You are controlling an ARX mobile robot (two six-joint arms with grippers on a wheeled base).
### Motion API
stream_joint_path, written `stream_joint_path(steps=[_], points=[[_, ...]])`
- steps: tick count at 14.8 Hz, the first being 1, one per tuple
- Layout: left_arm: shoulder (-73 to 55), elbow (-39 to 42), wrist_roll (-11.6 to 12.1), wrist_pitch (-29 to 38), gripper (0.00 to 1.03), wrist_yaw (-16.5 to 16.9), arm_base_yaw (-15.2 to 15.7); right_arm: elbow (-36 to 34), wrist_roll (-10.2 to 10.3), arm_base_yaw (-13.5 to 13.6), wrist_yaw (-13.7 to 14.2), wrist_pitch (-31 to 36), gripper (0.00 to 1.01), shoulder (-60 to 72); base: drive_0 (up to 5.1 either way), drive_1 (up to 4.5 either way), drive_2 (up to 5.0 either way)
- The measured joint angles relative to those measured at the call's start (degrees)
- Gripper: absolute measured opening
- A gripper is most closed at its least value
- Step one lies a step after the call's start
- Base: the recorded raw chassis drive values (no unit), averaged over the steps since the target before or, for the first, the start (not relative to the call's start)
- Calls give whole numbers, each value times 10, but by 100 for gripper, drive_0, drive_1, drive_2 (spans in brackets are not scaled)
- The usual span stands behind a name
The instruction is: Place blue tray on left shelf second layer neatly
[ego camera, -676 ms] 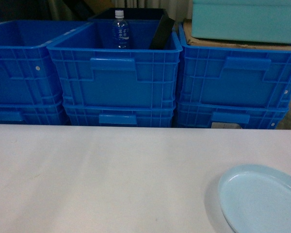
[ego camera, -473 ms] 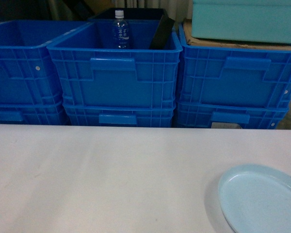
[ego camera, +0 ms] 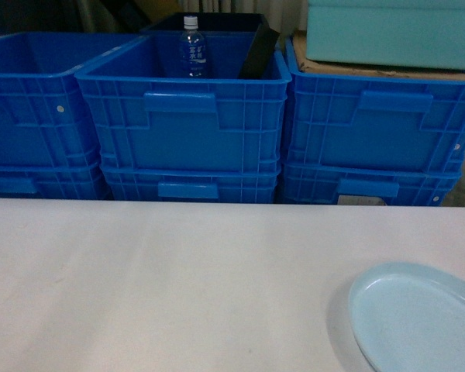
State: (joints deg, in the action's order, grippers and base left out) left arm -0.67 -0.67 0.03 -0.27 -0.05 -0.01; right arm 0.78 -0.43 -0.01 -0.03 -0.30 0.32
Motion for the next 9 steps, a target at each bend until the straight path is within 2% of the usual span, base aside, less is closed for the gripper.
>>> stream_joint_path(steps=[9], points=[[0,0,0,0,98,0,0,0,0,0,0,0,98,0,0,0,0]])
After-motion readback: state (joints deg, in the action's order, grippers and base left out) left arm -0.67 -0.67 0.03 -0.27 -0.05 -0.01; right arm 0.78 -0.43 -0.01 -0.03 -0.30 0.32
